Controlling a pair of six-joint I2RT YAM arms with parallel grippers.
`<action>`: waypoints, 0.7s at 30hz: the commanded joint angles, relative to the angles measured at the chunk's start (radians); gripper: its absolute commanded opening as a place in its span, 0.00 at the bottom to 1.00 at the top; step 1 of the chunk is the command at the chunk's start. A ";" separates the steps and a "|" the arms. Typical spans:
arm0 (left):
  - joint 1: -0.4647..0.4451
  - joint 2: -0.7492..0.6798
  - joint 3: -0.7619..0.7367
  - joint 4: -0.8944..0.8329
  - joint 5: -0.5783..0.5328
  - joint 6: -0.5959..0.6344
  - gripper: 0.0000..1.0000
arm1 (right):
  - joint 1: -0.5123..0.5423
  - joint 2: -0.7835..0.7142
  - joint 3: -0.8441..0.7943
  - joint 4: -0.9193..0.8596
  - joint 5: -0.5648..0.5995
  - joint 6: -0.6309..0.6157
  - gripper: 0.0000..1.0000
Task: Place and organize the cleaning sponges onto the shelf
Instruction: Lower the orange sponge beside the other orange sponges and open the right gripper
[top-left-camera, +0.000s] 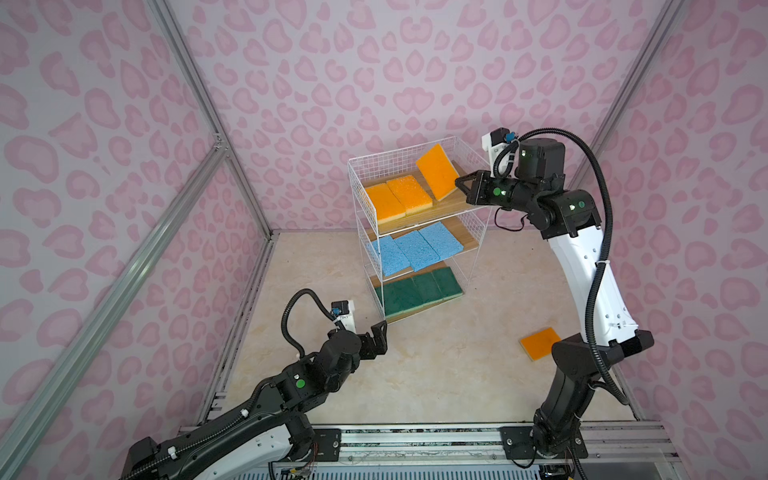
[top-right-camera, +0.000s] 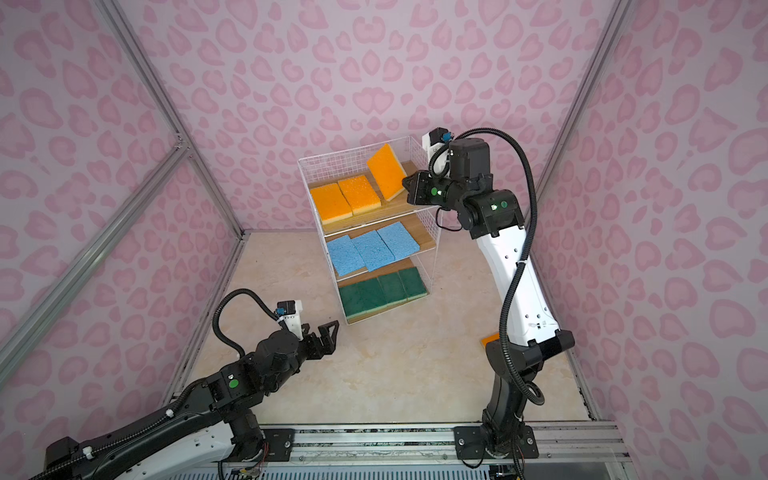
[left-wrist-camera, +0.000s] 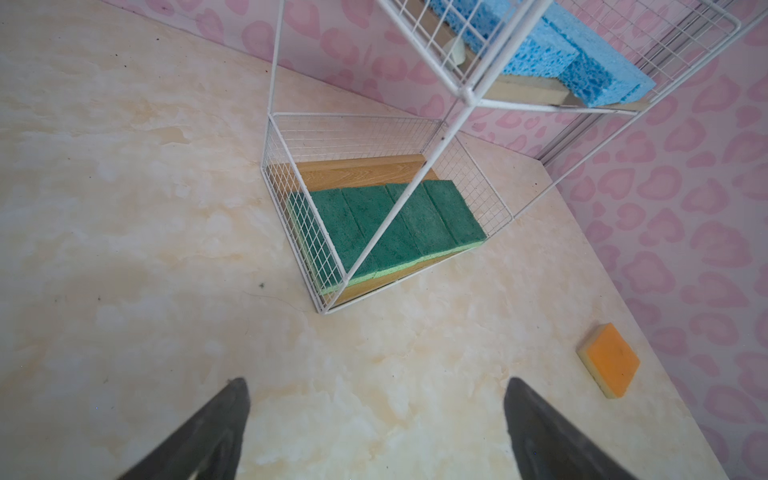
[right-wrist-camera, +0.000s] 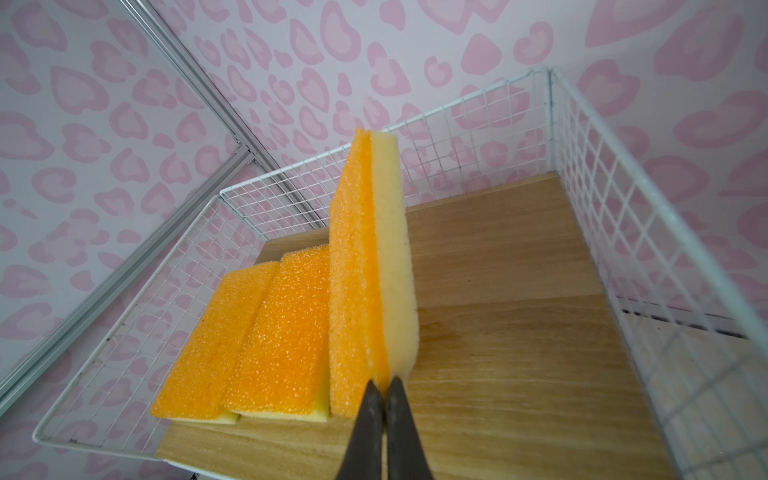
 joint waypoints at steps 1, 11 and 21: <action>0.001 -0.006 -0.006 0.022 -0.016 -0.005 0.97 | 0.000 -0.007 -0.044 0.033 -0.043 0.008 0.00; 0.001 0.004 0.004 0.023 -0.015 -0.005 0.97 | 0.001 -0.018 -0.094 0.077 -0.093 0.026 0.04; 0.003 0.003 0.003 0.023 -0.015 -0.007 0.97 | -0.003 -0.020 -0.099 0.074 -0.065 0.016 0.42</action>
